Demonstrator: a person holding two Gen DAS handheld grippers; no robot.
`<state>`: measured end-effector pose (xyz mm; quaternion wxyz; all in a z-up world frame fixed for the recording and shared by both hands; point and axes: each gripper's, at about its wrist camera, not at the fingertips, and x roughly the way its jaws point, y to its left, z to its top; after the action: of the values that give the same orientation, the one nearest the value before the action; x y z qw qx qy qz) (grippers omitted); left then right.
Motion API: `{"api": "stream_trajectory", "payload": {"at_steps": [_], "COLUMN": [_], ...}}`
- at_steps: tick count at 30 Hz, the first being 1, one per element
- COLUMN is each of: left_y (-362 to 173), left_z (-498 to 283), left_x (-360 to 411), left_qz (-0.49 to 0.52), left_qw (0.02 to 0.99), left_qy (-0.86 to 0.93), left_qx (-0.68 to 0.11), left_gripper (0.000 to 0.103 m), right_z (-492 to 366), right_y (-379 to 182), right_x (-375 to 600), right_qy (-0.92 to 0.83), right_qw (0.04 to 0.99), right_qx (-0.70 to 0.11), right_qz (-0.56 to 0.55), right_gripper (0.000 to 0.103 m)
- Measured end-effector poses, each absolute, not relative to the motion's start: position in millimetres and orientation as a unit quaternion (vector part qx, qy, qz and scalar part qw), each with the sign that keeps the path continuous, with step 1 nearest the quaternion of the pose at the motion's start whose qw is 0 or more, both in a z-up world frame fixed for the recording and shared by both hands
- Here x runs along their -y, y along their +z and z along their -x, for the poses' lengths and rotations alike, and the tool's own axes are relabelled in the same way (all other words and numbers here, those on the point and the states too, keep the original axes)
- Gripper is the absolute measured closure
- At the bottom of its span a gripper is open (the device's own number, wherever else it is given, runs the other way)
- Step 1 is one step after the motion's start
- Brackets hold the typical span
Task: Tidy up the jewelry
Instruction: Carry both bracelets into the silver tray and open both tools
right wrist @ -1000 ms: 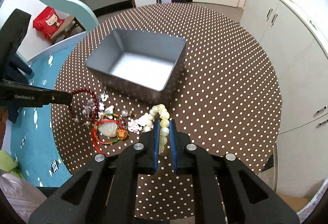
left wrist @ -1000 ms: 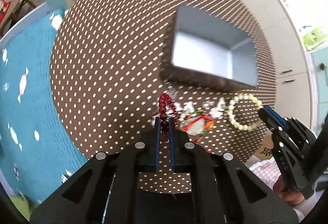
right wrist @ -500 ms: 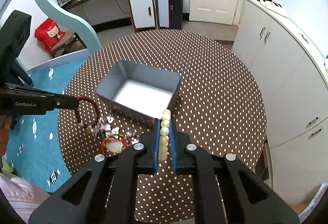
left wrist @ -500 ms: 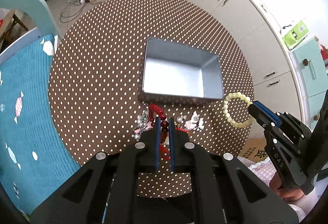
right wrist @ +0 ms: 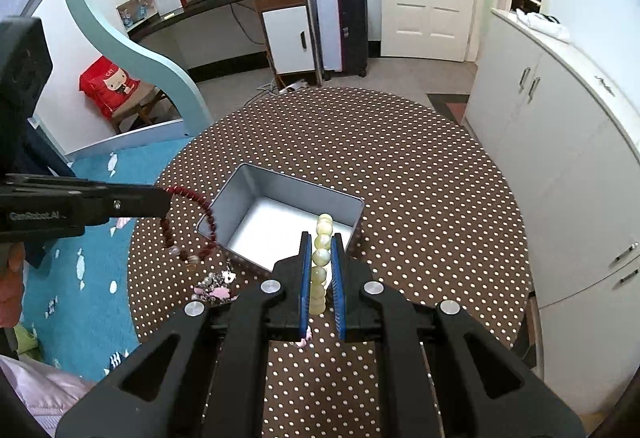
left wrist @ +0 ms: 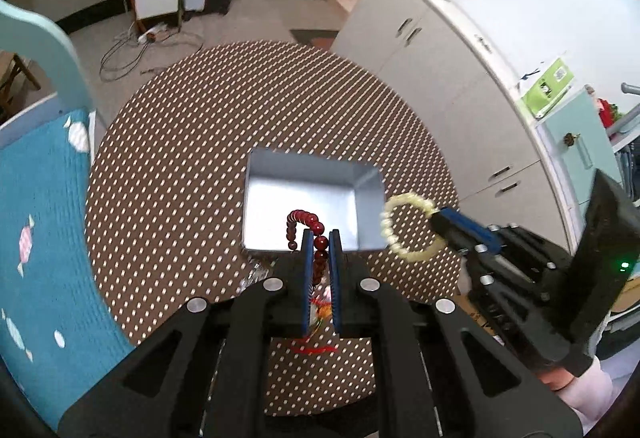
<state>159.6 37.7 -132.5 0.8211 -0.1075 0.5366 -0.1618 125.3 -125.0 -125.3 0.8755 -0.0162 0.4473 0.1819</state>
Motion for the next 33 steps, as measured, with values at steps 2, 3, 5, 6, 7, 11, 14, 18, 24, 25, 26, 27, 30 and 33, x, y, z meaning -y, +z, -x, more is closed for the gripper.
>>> {"api": "stream_trajectory", "payload": {"at_steps": [2, 3, 5, 6, 7, 11, 14, 18, 24, 25, 26, 27, 30, 33], "left_y": [-131.7, -132.4, -136.0, -138.7, -141.8, -157.5, -172.9, -194.1, -222.1, -225.3, -228.9, -231.9, -239.1, -244.1], "left_z": [-164.3, -167.6, -173.9, -177.8, -181.9, -195.8, -206.5, -218.2, -229.5, -230.4, -231.4, -232.1, -232.9, -231.7], "left_x": [-34.3, -32.2, -28.3, -26.6, -24.9, -23.5, -23.5, -25.1, -21.7, -21.4, -21.6, -22.3, -21.8, -27.0], "left_qz": [0.107, 0.106, 0.106, 0.108, 0.111, 0.111, 0.112, 0.107, 0.099, 0.097, 0.097, 0.097, 0.097, 0.097], "left_qw": [0.823, 0.823, 0.821, 0.819, 0.817, 0.809, 0.799, 0.787, 0.767, 0.765, 0.763, 0.761, 0.757, 0.755], "left_qy": [-0.166, -0.166, -0.166, -0.166, -0.165, -0.166, -0.167, -0.164, -0.157, -0.155, -0.154, -0.152, -0.144, -0.140], "left_qx": [-0.533, -0.533, -0.536, -0.538, -0.541, -0.552, -0.566, -0.586, -0.615, -0.617, -0.620, -0.623, -0.630, -0.633], "left_gripper": [0.096, 0.096, 0.096, 0.096, 0.096, 0.096, 0.096, 0.096, 0.096, 0.096, 0.096, 0.096, 0.095, 0.095], "right_z": [-130.5, -133.3, -138.8, -141.7, -143.9, -154.1, -161.5, -168.2, -176.7, -177.7, -180.6, -181.4, -182.4, -183.2], "right_y": [-127.2, -128.3, -130.1, -132.0, -133.5, -140.2, -145.6, -151.3, -162.1, -163.2, -165.3, -166.2, -168.2, -169.9], "right_x": [123.6, 122.8, 121.6, 120.6, 119.7, 119.7, 117.5, 115.5, 114.7, 114.7, 116.2, 115.9, 114.5, 112.8], "right_qy": [0.188, 0.190, 0.194, 0.195, 0.197, 0.204, 0.207, 0.210, 0.211, 0.212, 0.213, 0.213, 0.213, 0.214], "right_qw": [0.874, 0.873, 0.869, 0.867, 0.866, 0.859, 0.852, 0.846, 0.835, 0.834, 0.831, 0.830, 0.827, 0.824], "right_qx": [-0.449, -0.450, -0.454, -0.457, -0.460, -0.470, -0.480, -0.490, -0.508, -0.510, -0.513, -0.516, -0.520, -0.524], "right_qz": [0.012, 0.012, 0.010, 0.010, 0.010, 0.010, 0.010, 0.009, 0.002, 0.001, -0.001, -0.003, -0.006, -0.007], "right_gripper": [0.095, 0.095, 0.094, 0.095, 0.094, 0.094, 0.094, 0.094, 0.094, 0.094, 0.094, 0.094, 0.094, 0.094]}}
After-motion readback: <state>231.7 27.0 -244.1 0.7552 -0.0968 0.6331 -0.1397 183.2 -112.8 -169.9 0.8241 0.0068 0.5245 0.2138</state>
